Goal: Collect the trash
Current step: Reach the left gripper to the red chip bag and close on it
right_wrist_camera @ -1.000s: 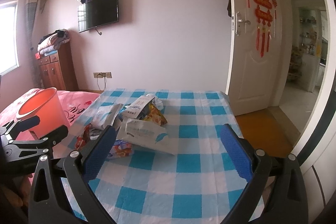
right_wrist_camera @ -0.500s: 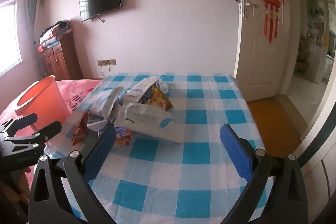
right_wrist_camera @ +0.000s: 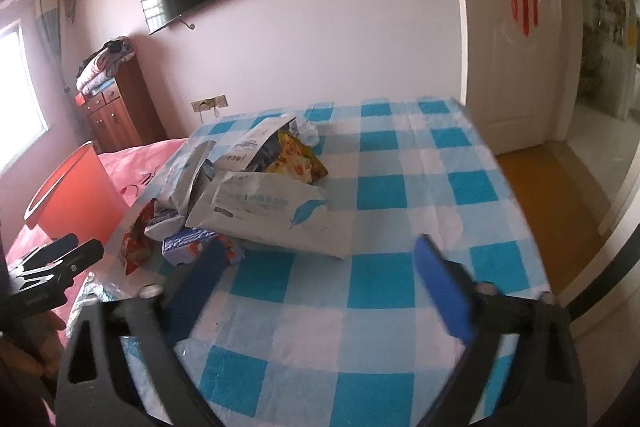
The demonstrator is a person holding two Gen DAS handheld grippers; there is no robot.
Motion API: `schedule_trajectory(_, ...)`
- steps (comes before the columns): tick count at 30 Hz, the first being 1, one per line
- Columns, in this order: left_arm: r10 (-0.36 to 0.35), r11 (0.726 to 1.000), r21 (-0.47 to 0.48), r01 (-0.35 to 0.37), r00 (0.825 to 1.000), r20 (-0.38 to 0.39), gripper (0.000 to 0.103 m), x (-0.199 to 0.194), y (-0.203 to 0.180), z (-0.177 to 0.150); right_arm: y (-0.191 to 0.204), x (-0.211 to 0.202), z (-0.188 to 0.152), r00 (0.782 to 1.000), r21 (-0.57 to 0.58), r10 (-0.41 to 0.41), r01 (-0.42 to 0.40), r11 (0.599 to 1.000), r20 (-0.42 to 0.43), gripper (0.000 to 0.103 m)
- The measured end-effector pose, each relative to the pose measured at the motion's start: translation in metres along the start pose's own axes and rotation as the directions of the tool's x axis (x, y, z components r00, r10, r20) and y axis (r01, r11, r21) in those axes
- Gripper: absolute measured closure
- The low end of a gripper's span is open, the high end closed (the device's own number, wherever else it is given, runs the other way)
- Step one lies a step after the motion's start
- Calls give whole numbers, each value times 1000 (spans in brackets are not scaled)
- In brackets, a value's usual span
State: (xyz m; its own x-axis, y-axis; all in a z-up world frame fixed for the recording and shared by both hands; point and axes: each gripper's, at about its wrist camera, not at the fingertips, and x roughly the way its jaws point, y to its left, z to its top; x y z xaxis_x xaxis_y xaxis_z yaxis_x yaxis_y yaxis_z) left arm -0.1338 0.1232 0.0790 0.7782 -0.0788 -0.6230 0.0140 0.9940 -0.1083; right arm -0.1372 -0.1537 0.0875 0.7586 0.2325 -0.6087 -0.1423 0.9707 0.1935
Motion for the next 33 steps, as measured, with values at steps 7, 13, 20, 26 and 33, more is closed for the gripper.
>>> schedule_trajectory(7, 4, 999, -34, -5, 999, -47, 4, 17, 19, 1, -1, 23, -3, 992, 50, 104, -101, 994, -72, 23)
schedule_trajectory(13, -83, 976, -207, 66, 994, -77, 4, 30, 45, 9, -2, 45, -9, 937, 231, 316, -278, 932, -149, 23)
schedule_trajectory(20, -126, 928, -364, 79, 986, -108, 19, 57, 68, 17, -13, 68, -16, 838, 489, 533, -419, 765, -116, 32)
schedule_trajectory(26, -129, 906, -420, 43, 976, -177, 33, 87, 75, 14, -27, 82, -16, 778, 647, 628, -475, 596, -7, 34)
schedule_trajectory(33, -152, 900, -432, 60, 971, -182, 33, 98, 72, 18, -43, 97, -15, 770, 748, 634, -460, 479, 67, 32)
